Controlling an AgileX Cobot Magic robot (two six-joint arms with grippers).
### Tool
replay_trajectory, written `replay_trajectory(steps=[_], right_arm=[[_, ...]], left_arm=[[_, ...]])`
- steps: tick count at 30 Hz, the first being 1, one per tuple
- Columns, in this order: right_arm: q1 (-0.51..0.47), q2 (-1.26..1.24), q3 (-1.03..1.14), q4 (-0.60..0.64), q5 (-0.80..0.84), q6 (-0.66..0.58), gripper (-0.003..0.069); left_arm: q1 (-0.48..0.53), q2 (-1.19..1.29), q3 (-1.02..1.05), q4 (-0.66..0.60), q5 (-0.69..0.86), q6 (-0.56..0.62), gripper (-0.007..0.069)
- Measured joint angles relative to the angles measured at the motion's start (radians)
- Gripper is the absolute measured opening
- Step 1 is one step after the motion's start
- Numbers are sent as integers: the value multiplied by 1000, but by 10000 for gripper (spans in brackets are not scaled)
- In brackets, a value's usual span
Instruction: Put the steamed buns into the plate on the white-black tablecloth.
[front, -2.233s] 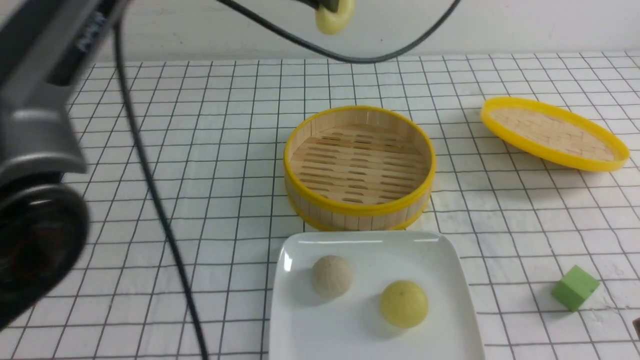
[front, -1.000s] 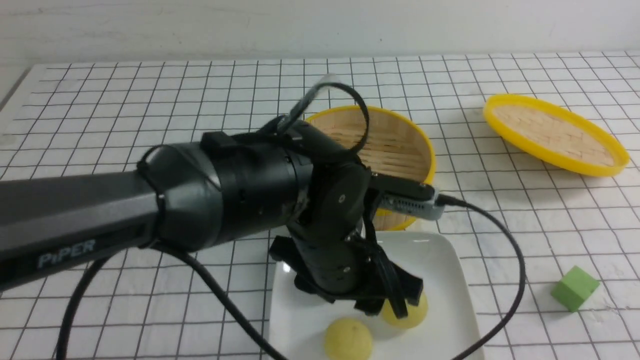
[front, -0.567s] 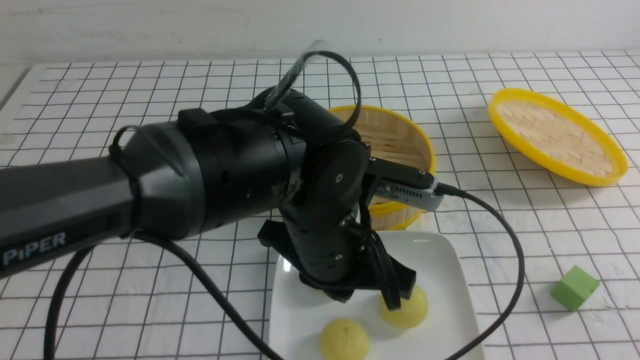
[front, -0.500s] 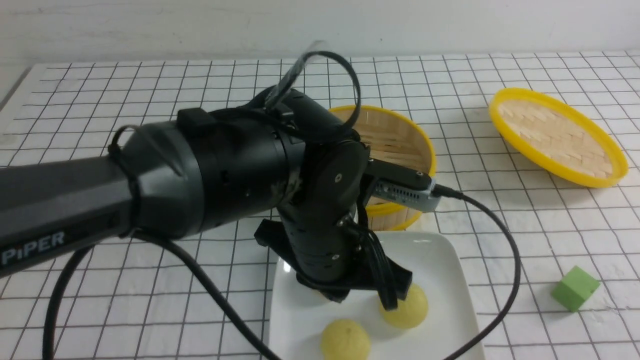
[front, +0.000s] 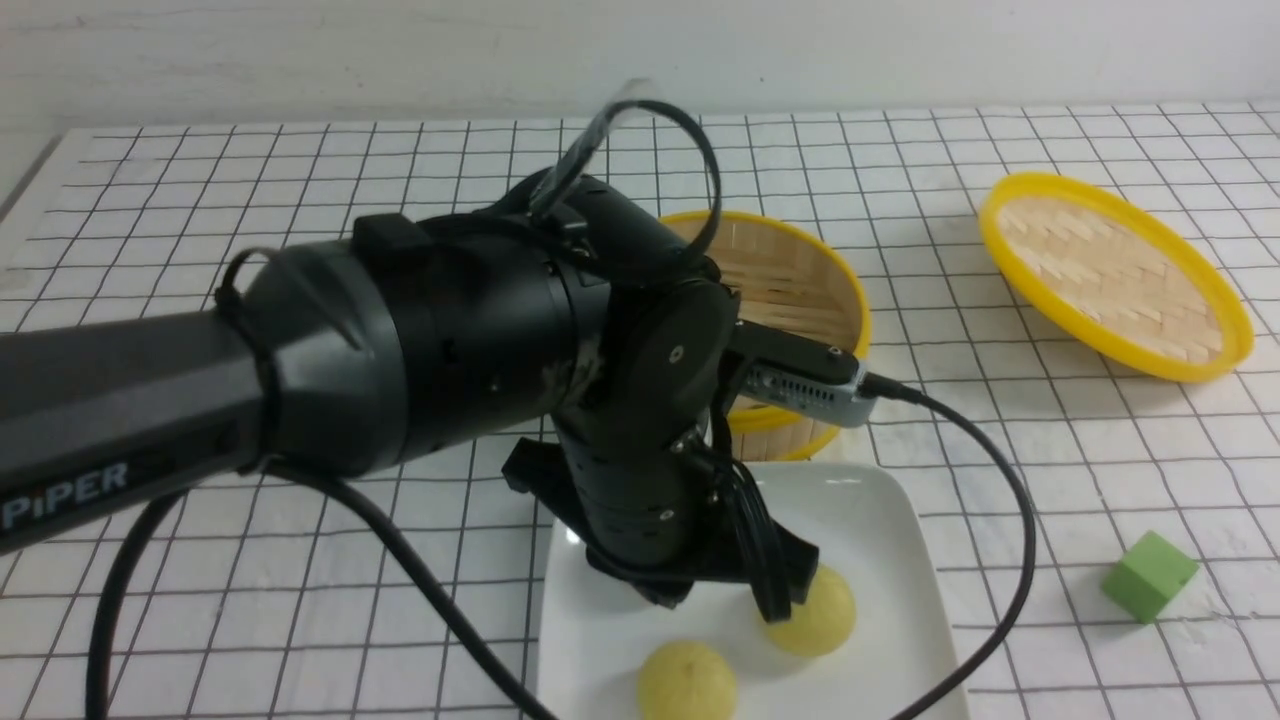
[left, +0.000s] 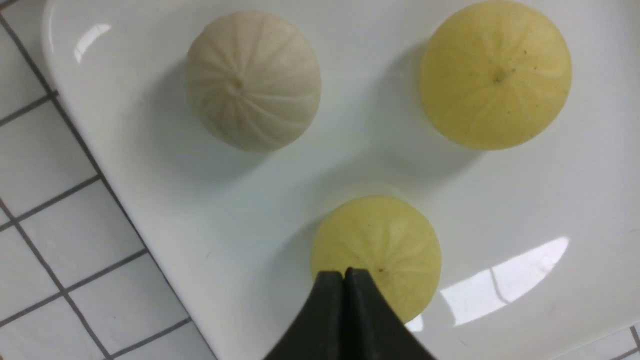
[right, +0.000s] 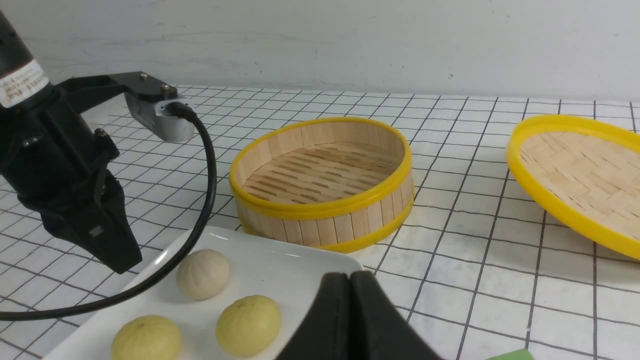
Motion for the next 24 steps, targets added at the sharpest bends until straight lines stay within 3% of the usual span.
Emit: replay_trajectory(steps=[24], right_arm=[[-1,0,62,2,-20,-1,5]], left_arm=[[0,0,0,48,-16,-1,22]])
